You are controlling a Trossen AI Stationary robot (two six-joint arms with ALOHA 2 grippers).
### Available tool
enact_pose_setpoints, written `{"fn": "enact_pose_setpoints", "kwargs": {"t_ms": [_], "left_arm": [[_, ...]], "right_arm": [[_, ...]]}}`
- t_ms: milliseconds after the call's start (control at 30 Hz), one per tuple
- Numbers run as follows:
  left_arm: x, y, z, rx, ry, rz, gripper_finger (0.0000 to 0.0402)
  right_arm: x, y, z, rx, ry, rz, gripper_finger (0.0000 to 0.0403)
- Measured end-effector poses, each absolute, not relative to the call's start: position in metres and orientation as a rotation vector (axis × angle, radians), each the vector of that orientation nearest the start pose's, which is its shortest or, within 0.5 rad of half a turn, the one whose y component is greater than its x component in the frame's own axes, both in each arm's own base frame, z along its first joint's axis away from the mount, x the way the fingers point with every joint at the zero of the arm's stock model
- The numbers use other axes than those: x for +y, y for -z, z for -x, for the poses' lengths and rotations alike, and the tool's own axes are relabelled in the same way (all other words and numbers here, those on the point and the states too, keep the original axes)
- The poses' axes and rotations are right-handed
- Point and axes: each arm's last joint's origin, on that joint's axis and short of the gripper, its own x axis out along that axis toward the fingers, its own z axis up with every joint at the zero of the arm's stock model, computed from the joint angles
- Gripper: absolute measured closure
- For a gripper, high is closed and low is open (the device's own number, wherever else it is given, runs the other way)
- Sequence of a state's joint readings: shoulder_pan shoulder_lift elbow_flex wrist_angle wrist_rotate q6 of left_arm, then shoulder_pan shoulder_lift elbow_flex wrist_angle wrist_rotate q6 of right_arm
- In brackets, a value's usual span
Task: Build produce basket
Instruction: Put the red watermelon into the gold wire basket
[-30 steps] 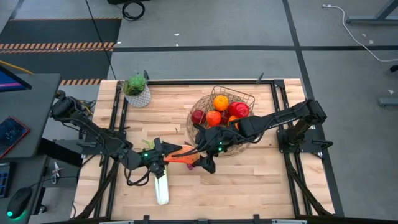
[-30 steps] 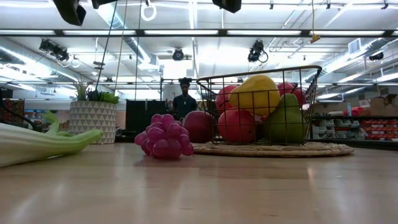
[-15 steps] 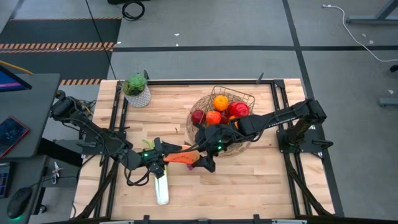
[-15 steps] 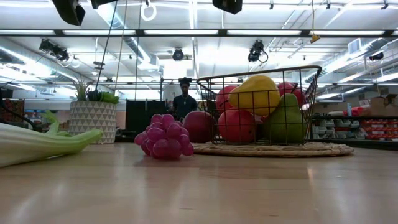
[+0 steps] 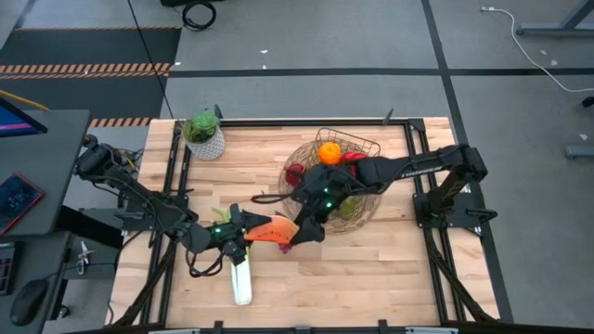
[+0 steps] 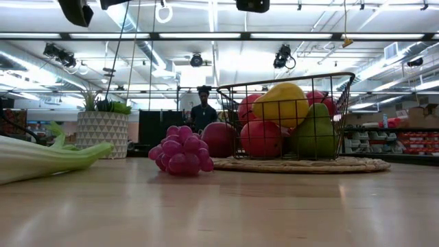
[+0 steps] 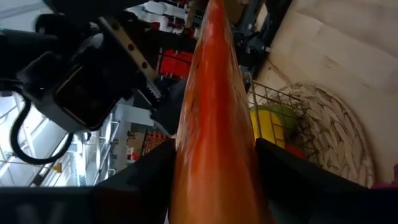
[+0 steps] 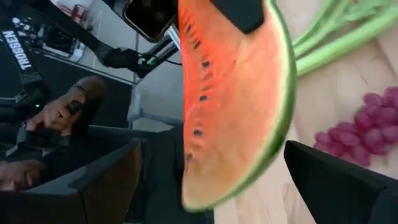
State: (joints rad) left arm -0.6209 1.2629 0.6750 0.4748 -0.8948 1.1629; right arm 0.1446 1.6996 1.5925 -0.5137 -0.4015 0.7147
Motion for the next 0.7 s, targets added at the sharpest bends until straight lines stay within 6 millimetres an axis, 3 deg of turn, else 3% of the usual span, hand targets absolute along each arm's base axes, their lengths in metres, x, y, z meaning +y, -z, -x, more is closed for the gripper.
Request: {"fn": "enact_pose_setpoints", "kwargs": {"t_ms": [333,500,700], "left_arm": [[-0.134,-0.259,-0.227,0.228,-0.205,-1.155,0.0183],[-0.131,-0.259,-0.228,0.216,-0.229,-1.024,0.0186],[-0.125,-0.259,-0.232,0.193,-0.272,-0.774,0.0177]], "right_arm": [[0.035,-0.344,-0.364,0.847,-0.157,-0.672,0.001],[0.025,-0.35,-0.343,0.876,0.045,-0.508,0.001],[0.014,-0.373,-0.306,0.83,0.342,-0.342,0.001]]}}
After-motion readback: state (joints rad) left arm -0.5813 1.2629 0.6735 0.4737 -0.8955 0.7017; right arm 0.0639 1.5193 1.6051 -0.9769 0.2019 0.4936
